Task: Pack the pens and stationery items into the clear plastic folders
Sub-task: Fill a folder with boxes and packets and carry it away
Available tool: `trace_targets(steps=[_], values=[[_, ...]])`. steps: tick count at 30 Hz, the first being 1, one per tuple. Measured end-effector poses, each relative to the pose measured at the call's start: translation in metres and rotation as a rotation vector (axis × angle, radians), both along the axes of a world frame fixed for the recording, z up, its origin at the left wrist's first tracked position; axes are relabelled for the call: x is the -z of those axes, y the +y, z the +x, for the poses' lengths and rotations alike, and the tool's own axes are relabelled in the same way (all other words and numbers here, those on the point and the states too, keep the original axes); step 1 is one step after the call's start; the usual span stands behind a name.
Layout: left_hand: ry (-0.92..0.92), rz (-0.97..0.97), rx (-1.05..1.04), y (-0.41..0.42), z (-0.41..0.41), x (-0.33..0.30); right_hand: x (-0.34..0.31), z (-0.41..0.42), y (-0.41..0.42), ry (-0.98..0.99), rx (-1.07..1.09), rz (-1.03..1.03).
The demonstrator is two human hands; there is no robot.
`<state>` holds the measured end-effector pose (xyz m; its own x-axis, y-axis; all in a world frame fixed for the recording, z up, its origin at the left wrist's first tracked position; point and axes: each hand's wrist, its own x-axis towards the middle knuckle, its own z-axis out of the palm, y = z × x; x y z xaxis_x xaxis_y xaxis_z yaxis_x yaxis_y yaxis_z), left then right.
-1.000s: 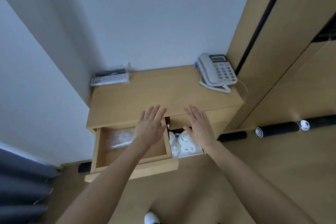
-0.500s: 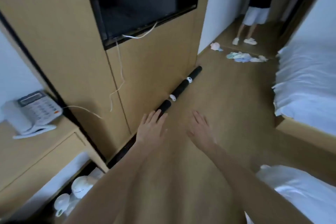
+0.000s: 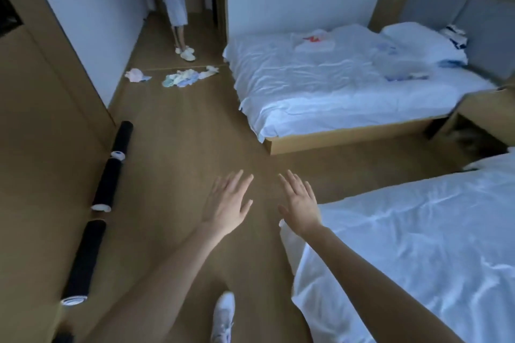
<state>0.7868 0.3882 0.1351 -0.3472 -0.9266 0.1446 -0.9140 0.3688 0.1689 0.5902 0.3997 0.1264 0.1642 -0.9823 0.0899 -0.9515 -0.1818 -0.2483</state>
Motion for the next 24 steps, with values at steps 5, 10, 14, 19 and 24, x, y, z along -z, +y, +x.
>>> trace_targets(steps=[5, 10, 14, 19, 24], values=[[0.02, -0.038, 0.113, -0.118, -0.014, -0.011, -0.008, -0.016, -0.086, 0.011, 0.144, 0.006], [0.02, -0.199, 0.252, -0.245, -0.037, -0.042, -0.026, -0.044, -0.164, -0.034, 0.328, -0.029], [0.032, -0.127, 0.352, -0.305, -0.085, -0.035, -0.021, -0.074, -0.195, -0.063, 0.459, 0.012], [0.046, -0.078, 0.494, -0.363, -0.155, 0.0, -0.002, -0.133, -0.243, -0.066, 0.597, 0.063], [0.008, -0.078, 0.577, -0.447, -0.232, 0.011, 0.015, -0.203, -0.325, -0.147, 0.671, 0.045]])
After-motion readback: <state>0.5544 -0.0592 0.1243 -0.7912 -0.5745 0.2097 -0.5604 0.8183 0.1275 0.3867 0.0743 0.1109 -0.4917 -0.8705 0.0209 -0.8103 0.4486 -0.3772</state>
